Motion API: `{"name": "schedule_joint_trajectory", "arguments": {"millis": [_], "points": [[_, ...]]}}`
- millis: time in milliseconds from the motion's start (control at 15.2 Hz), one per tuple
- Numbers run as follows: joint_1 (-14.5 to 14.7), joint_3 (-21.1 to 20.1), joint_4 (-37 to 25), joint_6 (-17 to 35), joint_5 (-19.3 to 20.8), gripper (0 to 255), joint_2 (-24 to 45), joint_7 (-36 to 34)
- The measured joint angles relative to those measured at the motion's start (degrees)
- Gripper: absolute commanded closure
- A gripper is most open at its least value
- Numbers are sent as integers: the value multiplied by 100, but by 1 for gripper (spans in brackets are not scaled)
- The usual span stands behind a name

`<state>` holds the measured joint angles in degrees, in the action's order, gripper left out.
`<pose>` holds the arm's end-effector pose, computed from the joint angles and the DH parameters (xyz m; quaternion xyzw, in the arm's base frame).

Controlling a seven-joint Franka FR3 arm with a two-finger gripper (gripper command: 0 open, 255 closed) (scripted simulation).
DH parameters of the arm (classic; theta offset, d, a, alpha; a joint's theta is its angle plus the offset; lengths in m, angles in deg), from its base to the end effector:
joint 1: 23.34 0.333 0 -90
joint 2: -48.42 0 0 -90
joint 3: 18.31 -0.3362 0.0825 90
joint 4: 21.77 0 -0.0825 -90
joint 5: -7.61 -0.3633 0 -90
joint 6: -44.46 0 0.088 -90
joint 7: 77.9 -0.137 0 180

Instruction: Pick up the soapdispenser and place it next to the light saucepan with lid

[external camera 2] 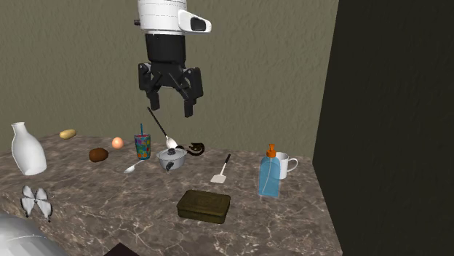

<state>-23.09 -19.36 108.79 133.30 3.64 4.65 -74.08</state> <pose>0.2777 0.0179 0.6020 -0.9985 -0.0435 -0.0185 0.0278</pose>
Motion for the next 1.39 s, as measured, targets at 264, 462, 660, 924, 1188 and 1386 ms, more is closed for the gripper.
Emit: {"name": "schedule_joint_trajectory", "arguments": {"millis": [264,462,660,924,1188,1386], "points": [[-35,45,-97,273,56,0,395,63],[-80,106,-221,654,125,0,930,145],[-127,172,-434,1034,187,0,1547,225],[-177,249,-823,1443,246,0,2376,319],[-236,334,-1325,1735,292,0,3197,419],[-267,376,-1731,1934,306,0,3829,468]]}}
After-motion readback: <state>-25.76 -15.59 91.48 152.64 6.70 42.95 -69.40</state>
